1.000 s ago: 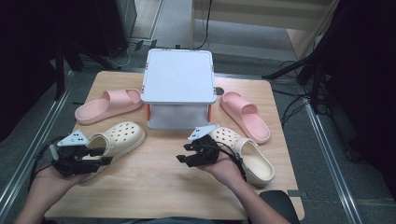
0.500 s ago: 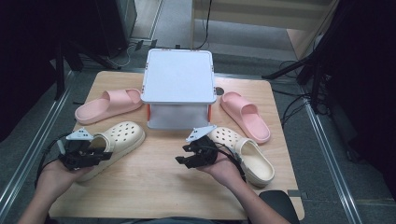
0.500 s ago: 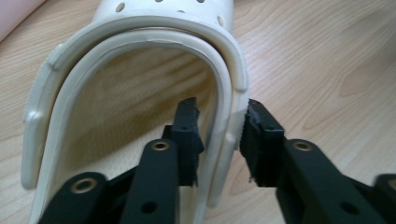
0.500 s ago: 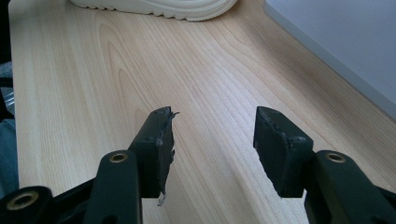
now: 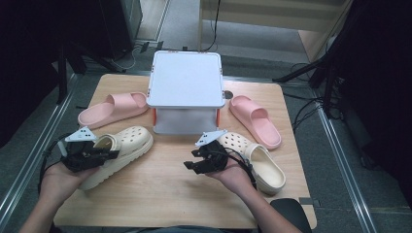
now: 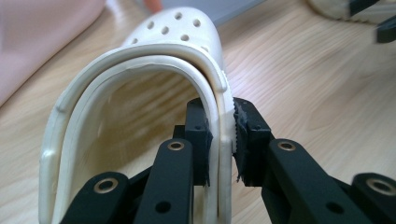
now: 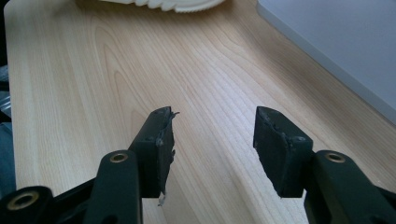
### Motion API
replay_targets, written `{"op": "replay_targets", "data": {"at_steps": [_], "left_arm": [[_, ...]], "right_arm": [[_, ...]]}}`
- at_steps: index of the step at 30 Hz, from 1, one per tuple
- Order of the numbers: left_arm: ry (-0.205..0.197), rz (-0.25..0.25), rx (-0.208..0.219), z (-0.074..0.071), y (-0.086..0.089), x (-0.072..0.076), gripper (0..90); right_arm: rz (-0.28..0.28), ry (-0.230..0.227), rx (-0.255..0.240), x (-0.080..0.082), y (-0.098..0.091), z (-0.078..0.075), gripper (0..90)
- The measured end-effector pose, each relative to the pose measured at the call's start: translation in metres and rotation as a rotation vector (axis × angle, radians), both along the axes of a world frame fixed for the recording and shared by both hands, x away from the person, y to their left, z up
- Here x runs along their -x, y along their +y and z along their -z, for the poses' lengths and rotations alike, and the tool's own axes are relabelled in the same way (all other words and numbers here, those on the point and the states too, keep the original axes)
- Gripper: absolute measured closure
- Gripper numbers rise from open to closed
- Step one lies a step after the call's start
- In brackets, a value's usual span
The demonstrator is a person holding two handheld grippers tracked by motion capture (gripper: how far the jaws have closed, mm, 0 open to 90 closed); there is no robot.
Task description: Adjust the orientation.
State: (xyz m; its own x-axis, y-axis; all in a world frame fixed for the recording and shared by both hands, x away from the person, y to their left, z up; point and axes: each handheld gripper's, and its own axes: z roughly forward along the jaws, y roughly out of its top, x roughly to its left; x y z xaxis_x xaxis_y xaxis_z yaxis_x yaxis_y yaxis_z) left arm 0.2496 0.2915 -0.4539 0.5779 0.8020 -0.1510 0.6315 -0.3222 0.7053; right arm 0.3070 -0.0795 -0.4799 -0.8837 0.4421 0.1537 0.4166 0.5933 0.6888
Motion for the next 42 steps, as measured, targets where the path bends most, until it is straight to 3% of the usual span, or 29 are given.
{"op": "replay_targets", "data": {"at_steps": [5, 17, 29, 34, 39, 42], "left_arm": [[-0.019, 0.07, 0.018, -0.008, -0.022, 0.0, 77.5], [-0.017, 0.22, -0.006, -0.007, -0.076, -0.014, 77.3], [-0.006, 0.308, -0.009, -0.001, -0.102, -0.028, 77.1], [0.02, 0.344, -0.009, 0.005, -0.109, -0.027, 77.0], [0.072, 0.364, -0.016, 0.014, -0.111, -0.024, 76.7], [0.071, 0.364, -0.027, 0.016, -0.111, -0.021, 76.4]], "right_arm": [[0.007, -0.006, -0.005, 0.002, -0.002, -0.001, 48.8], [0.069, -0.02, -0.017, 0.012, -0.021, -0.003, 49.1], [0.126, -0.018, -0.015, 0.023, -0.037, -0.001, 49.1], [0.141, -0.019, -0.011, 0.026, -0.041, 0.0, 49.1], [0.15, -0.016, -0.01, 0.028, -0.043, 0.0, 49.1], [0.147, -0.018, -0.012, 0.029, -0.042, 0.001, 49.1]]}}
